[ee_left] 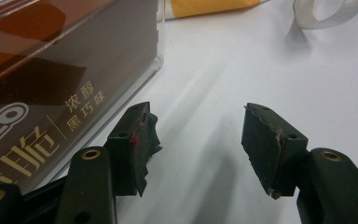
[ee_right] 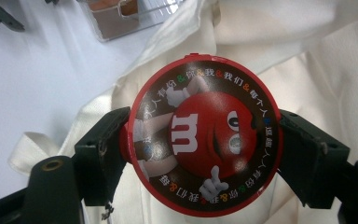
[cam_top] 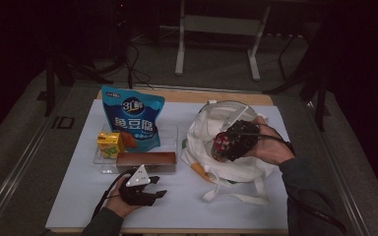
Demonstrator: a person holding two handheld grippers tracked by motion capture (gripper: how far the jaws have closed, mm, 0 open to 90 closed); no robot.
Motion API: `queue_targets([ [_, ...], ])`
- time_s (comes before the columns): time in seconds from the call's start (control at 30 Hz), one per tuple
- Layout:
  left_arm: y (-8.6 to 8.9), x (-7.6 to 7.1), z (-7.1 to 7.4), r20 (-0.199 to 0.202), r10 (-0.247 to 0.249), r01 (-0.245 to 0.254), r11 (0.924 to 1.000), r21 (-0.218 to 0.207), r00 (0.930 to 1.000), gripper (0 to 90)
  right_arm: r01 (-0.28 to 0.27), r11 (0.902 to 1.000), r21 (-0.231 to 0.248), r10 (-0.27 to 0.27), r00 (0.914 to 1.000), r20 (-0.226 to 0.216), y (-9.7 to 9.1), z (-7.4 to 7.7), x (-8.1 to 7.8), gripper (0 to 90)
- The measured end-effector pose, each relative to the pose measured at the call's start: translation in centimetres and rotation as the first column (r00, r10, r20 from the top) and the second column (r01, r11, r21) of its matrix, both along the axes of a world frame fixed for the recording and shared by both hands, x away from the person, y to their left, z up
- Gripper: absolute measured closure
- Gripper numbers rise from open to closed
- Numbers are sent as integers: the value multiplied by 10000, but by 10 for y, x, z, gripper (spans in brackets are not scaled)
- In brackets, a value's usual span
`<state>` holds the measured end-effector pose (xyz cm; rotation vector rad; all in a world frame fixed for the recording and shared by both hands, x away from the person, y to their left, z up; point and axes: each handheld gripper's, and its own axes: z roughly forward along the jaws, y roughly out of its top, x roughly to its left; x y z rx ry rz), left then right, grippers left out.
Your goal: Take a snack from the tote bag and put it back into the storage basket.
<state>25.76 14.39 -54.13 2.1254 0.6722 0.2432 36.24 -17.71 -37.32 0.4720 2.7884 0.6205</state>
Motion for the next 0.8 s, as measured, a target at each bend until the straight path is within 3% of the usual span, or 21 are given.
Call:
queue_targets([
  [0.8,0,0,0,-2,-18,18,10000,-14,10000,430,-540,9983,204,541,9985,-23,18,8,-3,239],
])
